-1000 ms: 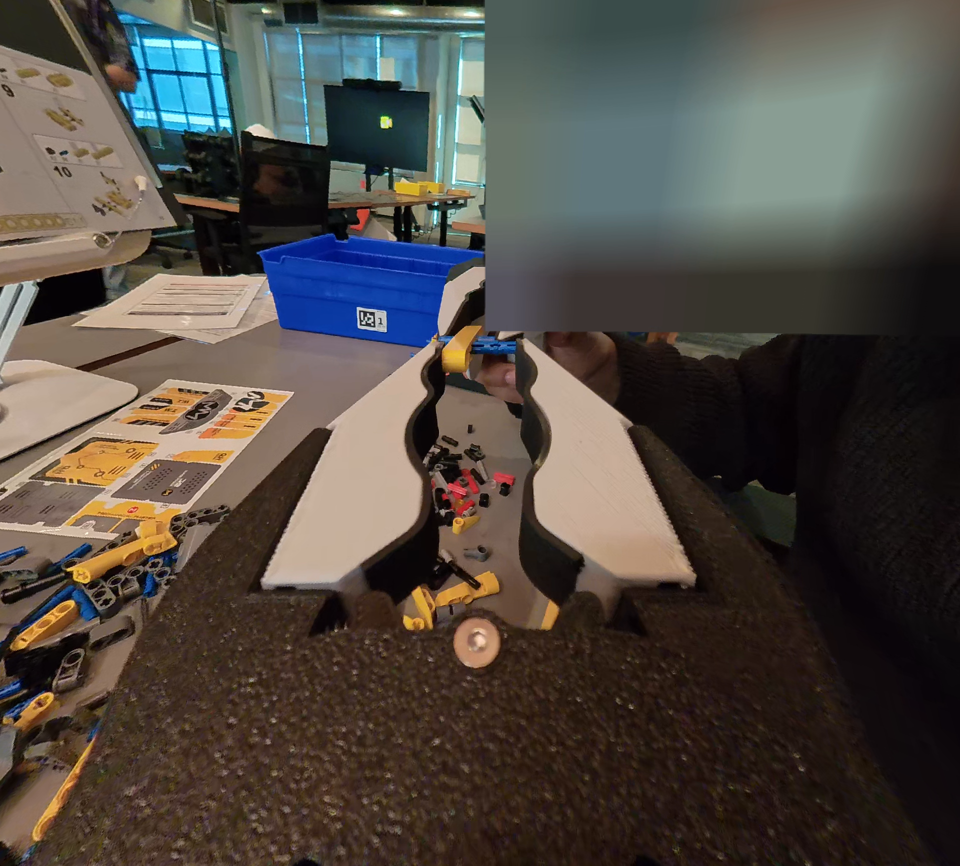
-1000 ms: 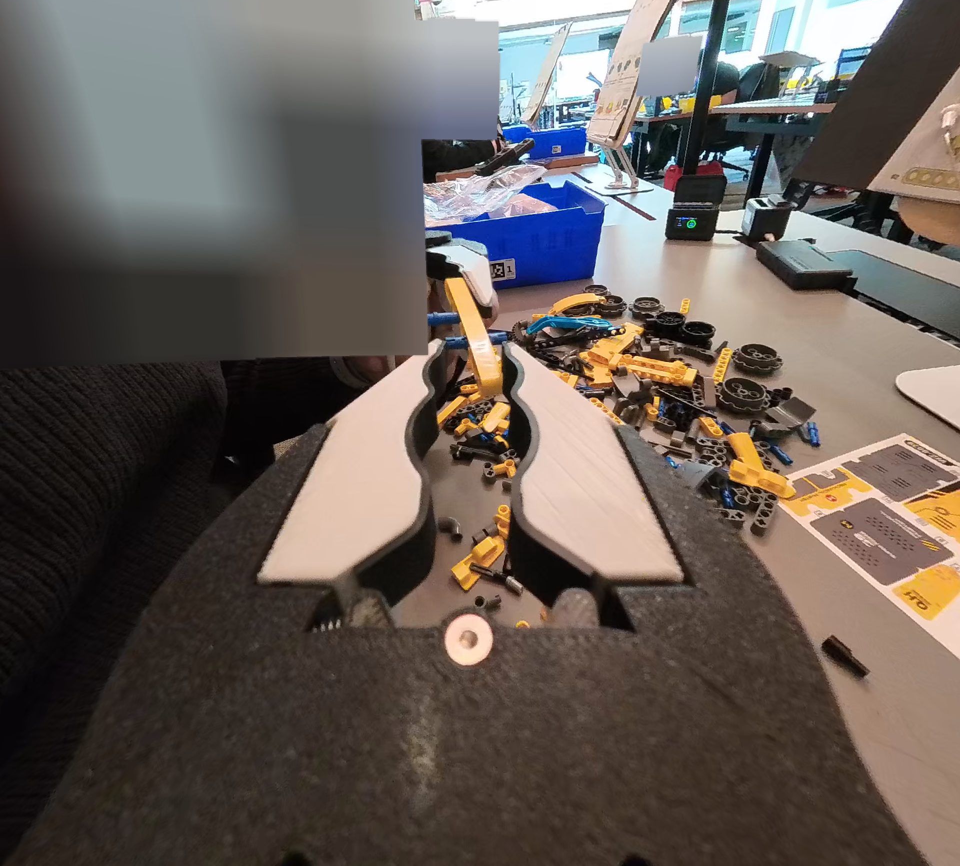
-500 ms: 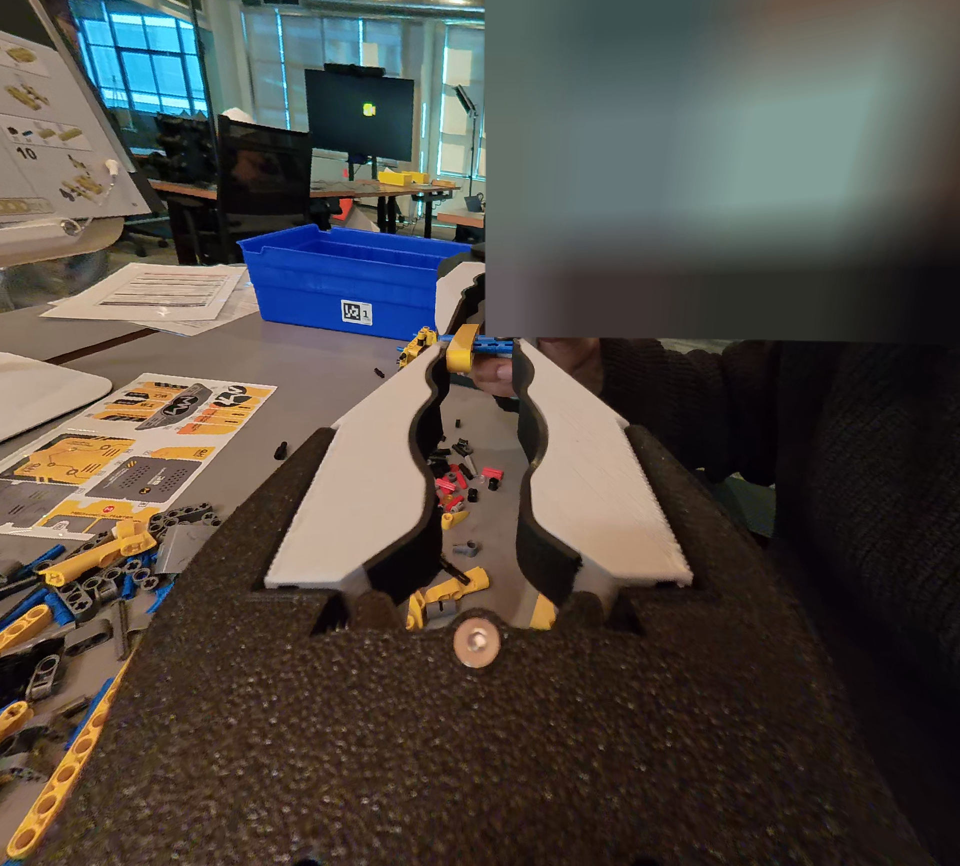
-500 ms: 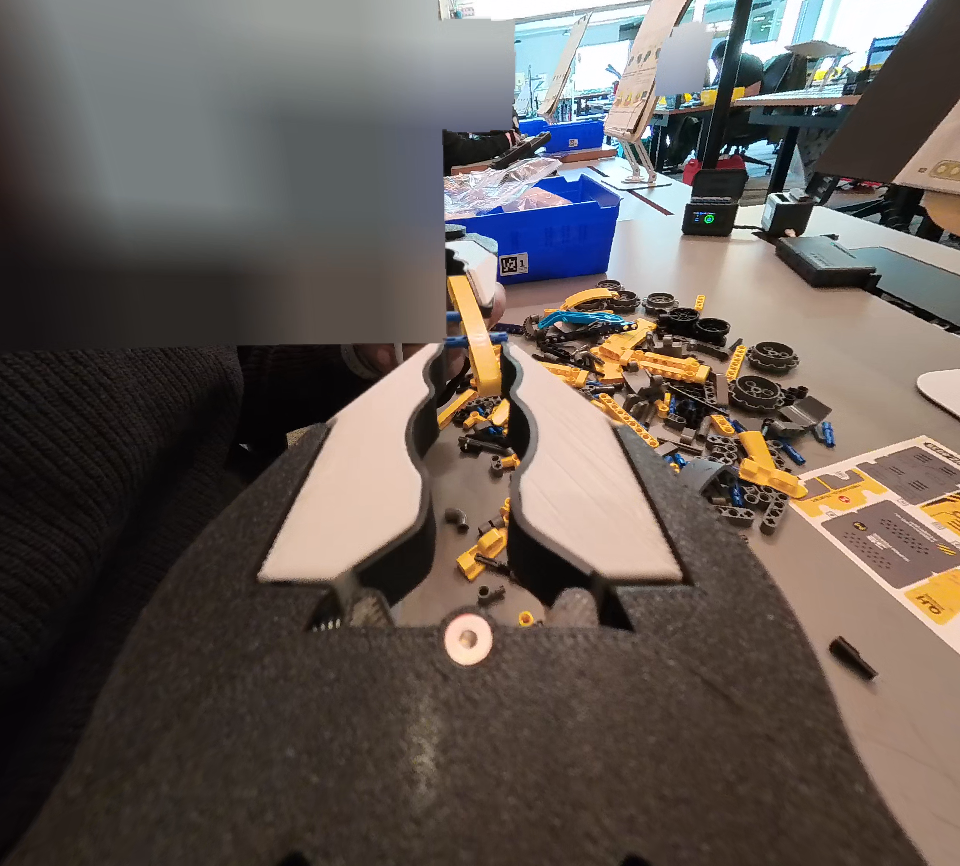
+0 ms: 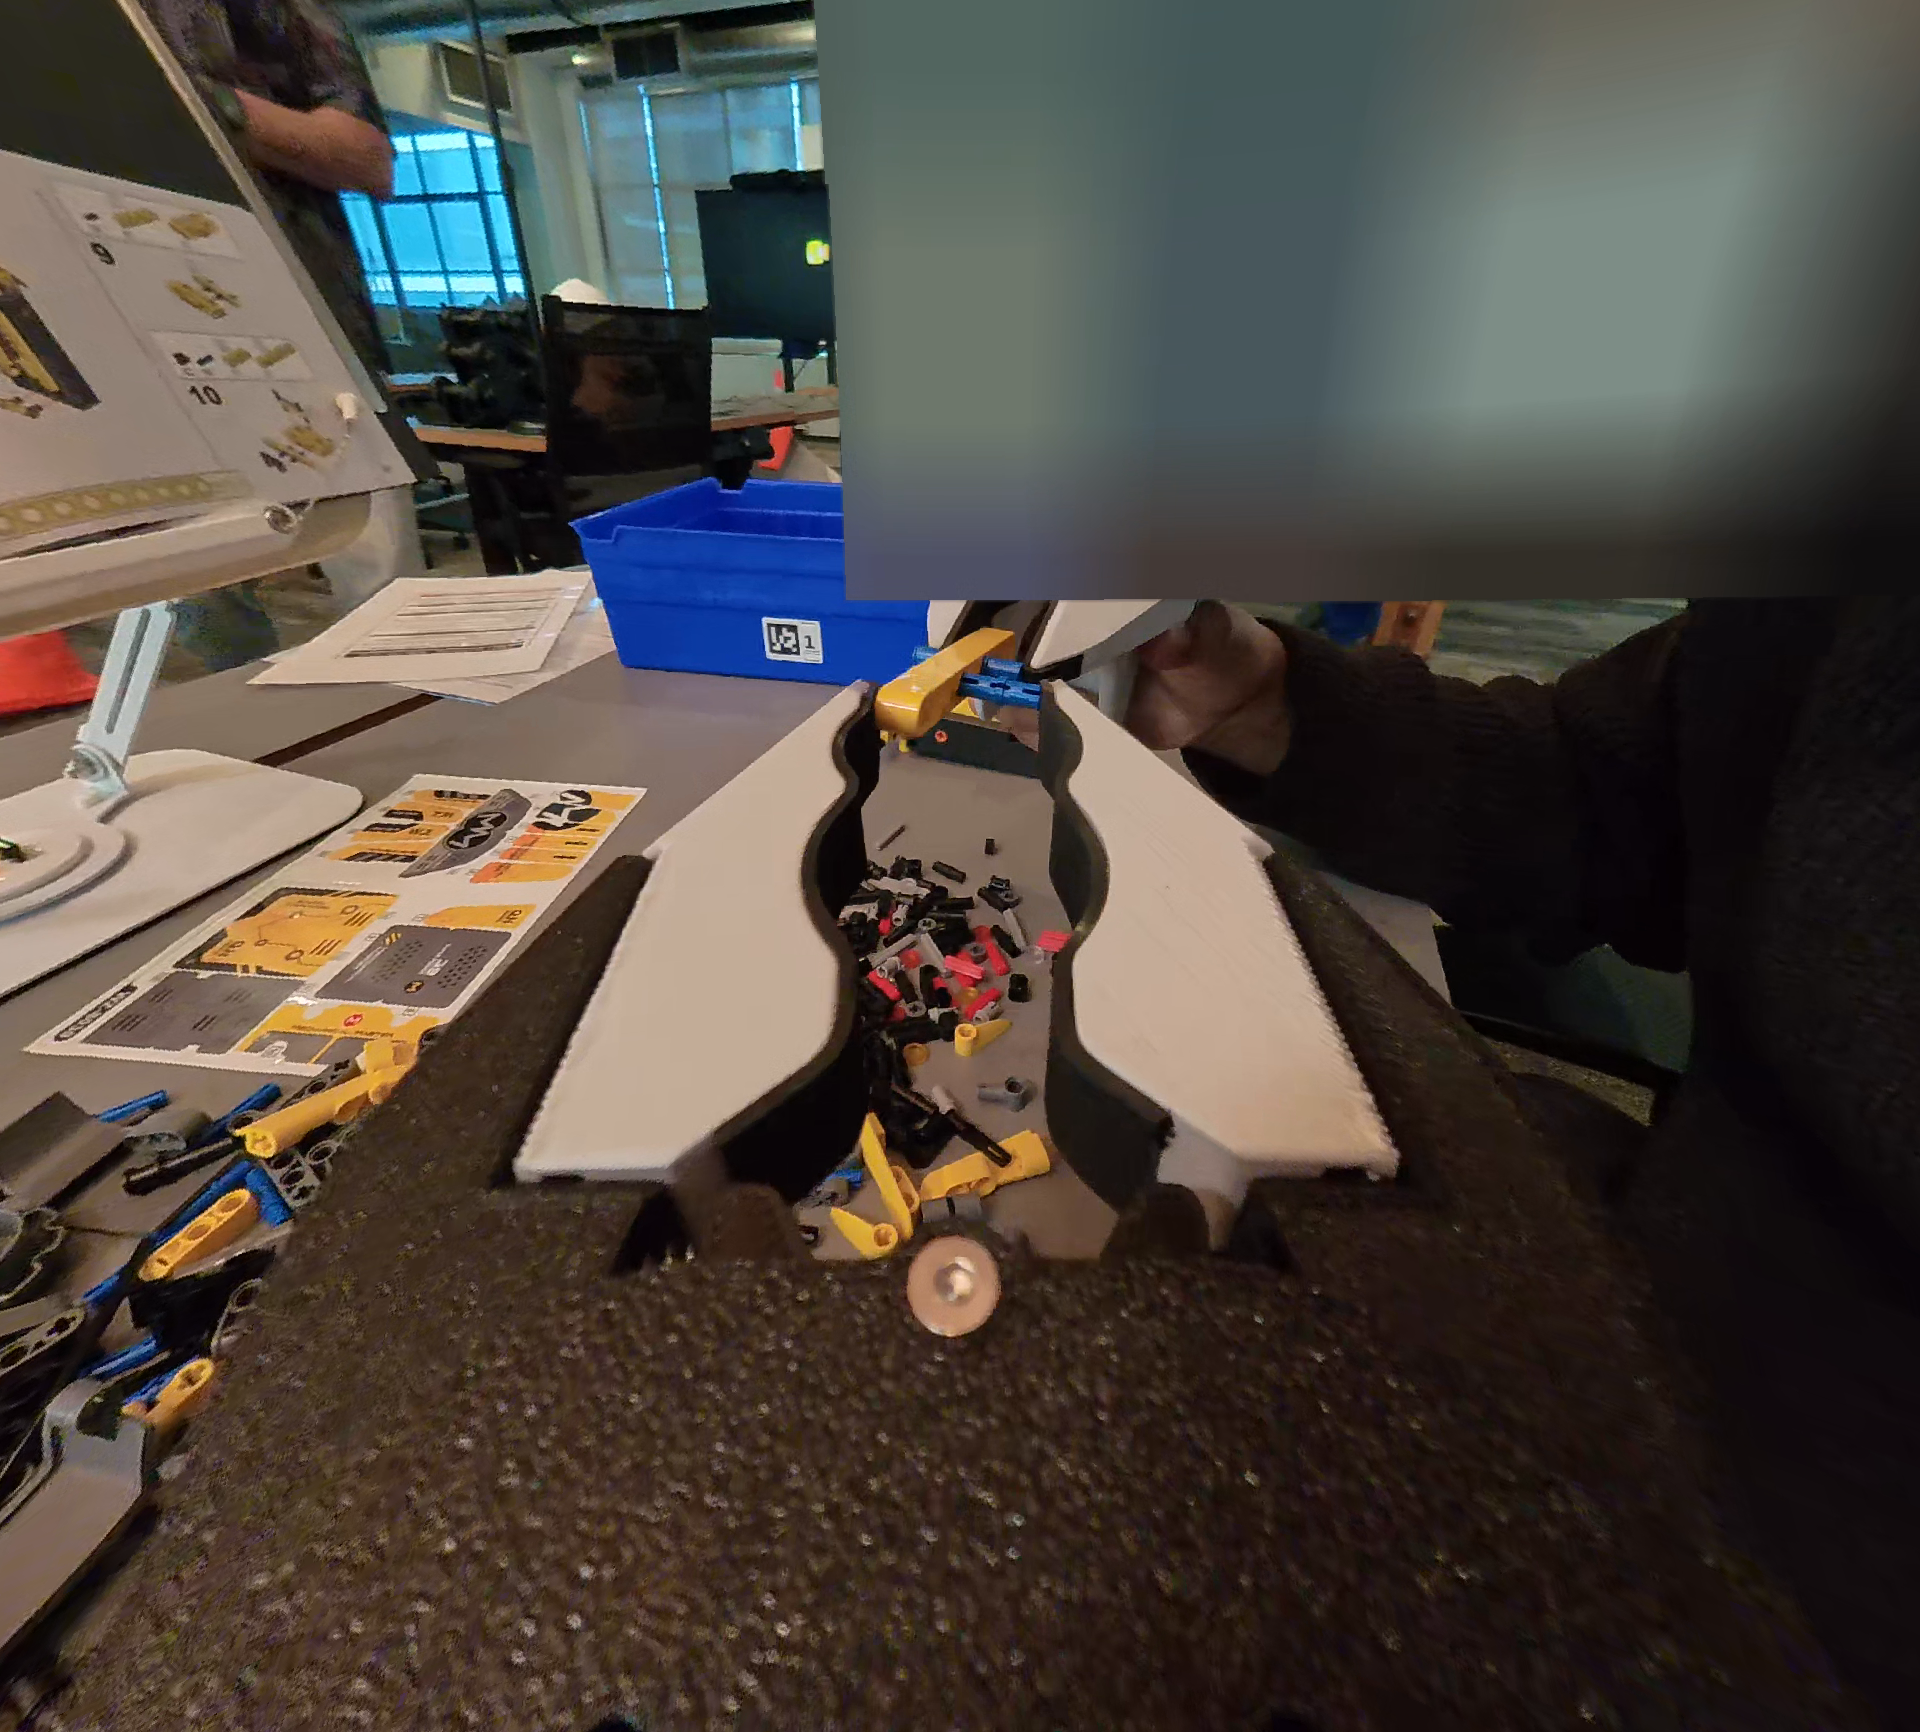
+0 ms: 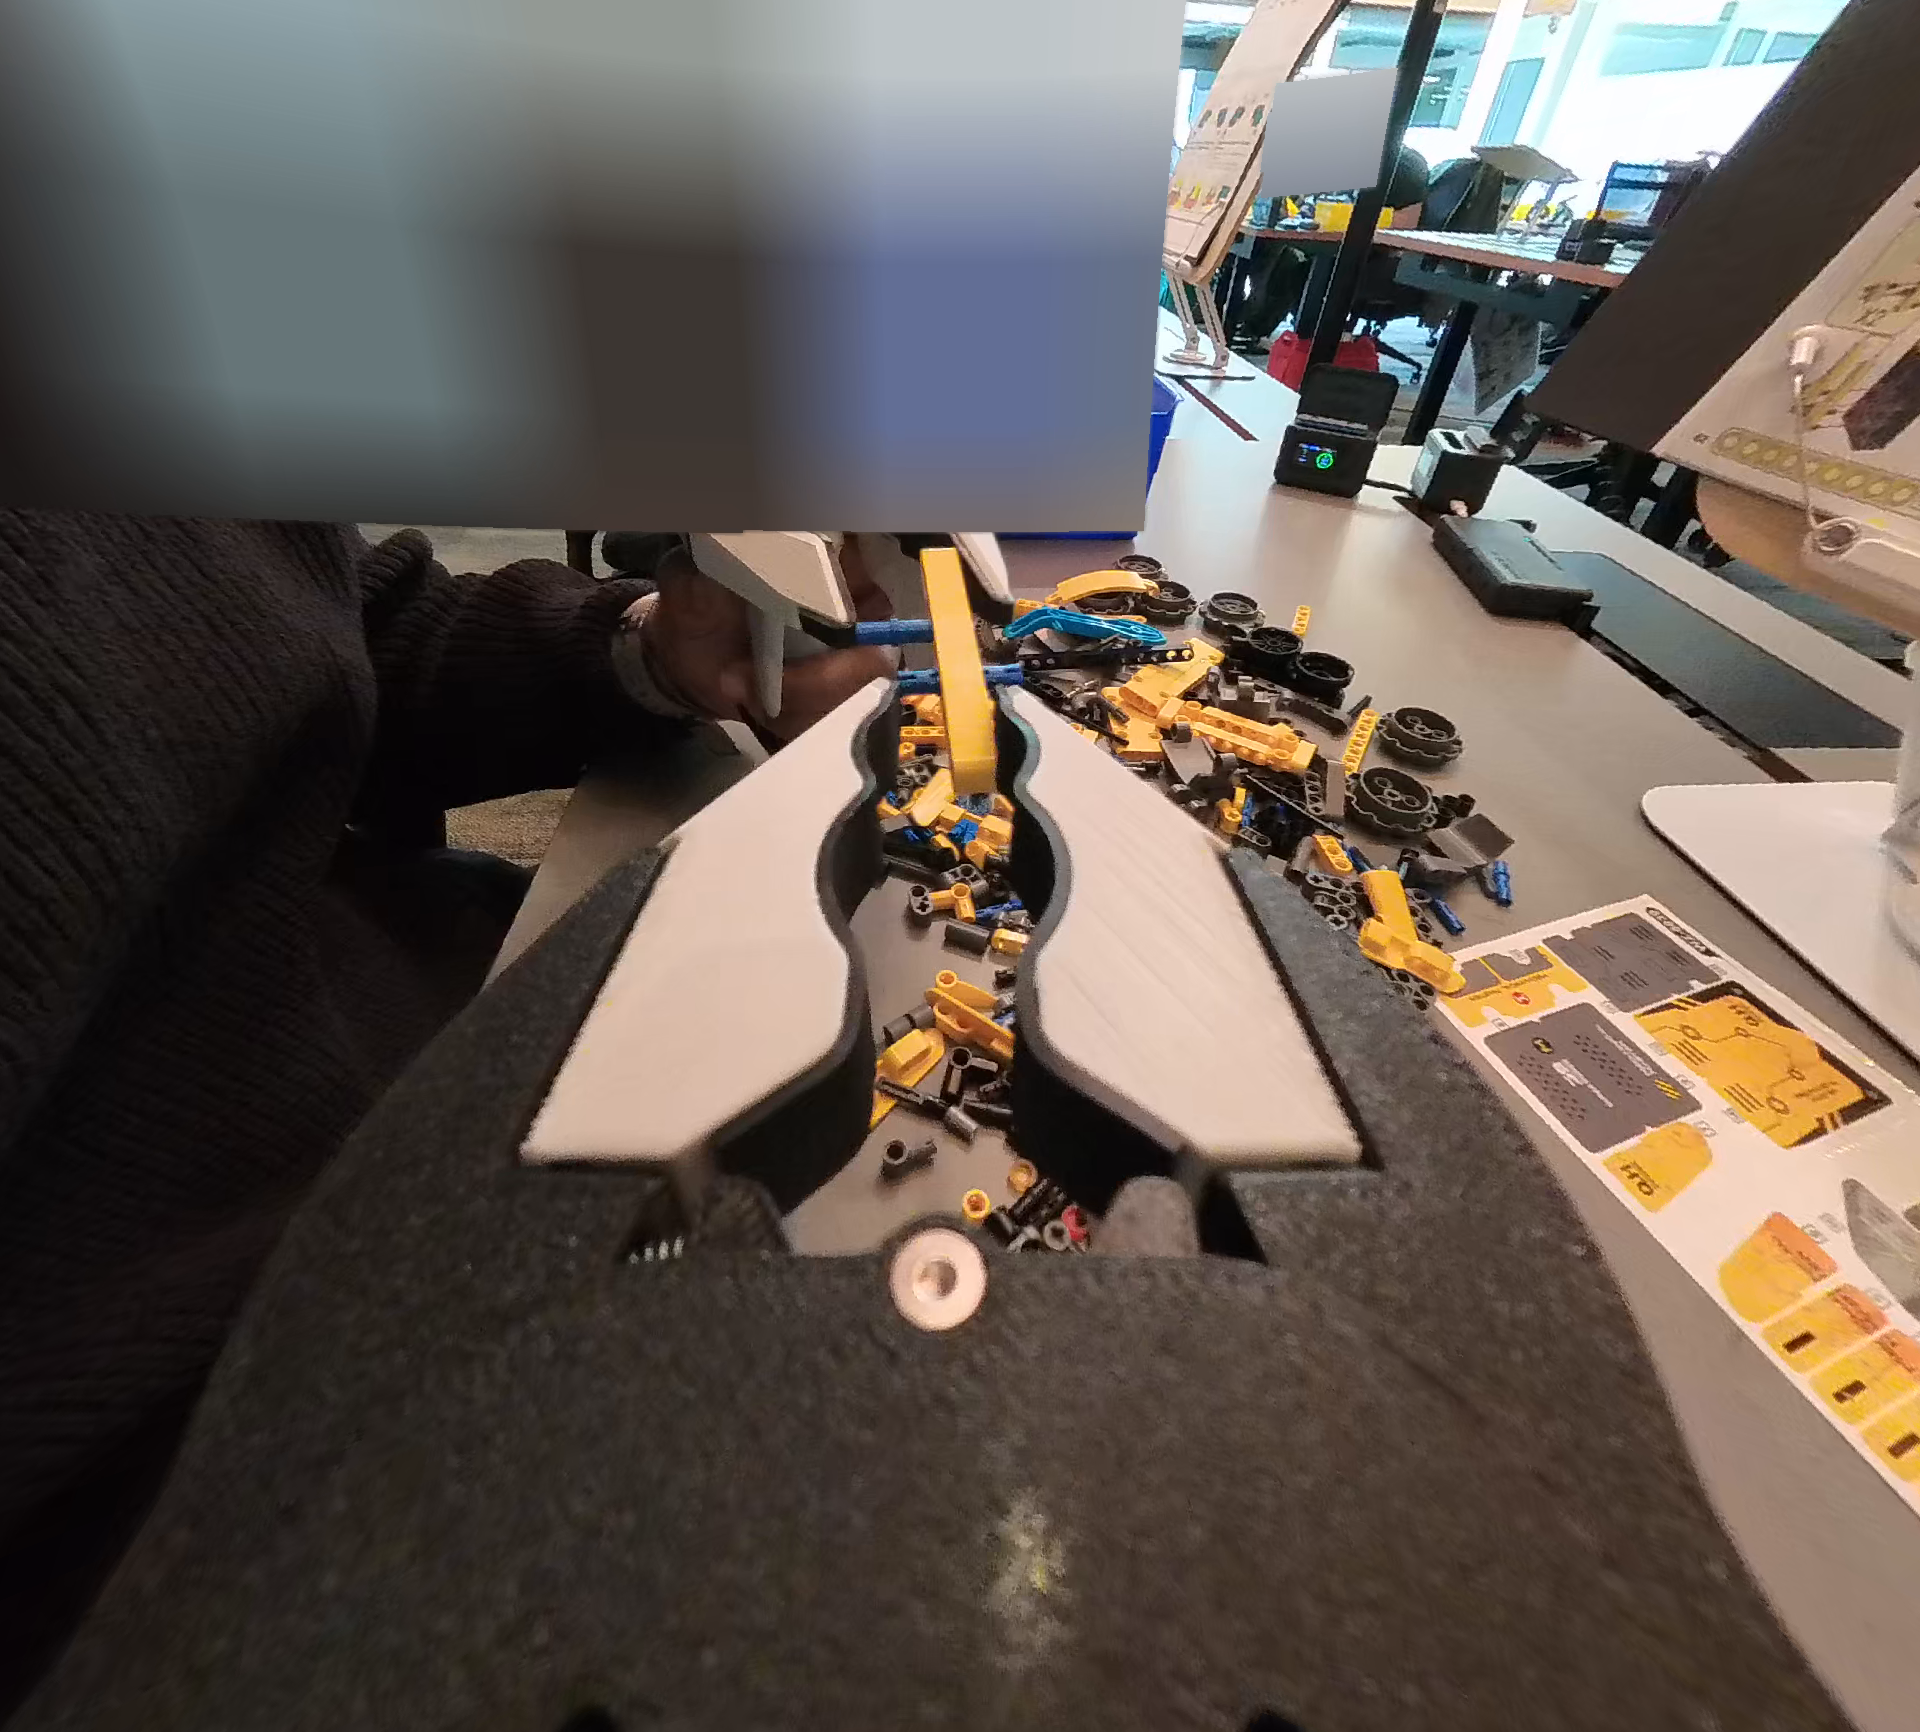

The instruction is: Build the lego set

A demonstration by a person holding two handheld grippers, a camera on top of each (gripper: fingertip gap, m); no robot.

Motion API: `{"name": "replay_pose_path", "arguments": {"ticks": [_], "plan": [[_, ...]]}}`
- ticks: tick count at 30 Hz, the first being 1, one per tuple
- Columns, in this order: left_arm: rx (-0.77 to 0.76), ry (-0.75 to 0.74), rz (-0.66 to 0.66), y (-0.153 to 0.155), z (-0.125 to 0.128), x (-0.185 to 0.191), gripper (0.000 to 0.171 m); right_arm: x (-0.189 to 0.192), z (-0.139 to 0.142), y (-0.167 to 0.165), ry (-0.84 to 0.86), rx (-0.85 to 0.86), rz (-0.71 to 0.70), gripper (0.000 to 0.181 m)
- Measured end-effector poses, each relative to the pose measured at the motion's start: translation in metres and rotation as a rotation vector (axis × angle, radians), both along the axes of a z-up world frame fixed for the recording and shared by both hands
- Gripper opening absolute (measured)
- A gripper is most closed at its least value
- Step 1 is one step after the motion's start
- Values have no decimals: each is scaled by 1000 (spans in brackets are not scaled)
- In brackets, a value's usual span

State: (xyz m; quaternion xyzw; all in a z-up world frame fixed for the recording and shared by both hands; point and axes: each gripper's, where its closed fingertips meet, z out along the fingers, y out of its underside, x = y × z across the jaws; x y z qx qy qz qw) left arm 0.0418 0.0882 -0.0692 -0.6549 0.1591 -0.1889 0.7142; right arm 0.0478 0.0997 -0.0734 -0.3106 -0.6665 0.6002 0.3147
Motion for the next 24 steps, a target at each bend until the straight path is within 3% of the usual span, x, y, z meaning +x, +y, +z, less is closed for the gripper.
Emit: {"name": "replay_pose_path", "arguments": {"ticks": [5, 8, 19, 24], "plan": [[-87, -35, -29, 6, -8, 0, 28, 1, -4, 5, -14, 14, -20, 17], [-103, 26, 14, 10, -15, 2, 28, 2, -9, 10, -48, -13, -15, 17], [-107, 13, -58, 3, -12, 10, 26, 11, -10, 4, -105, -123, 98, 15], [-116, 75, -22, 6, -18, 9, 27, 11, -13, 6, -116, -109, 91, 15]]}}
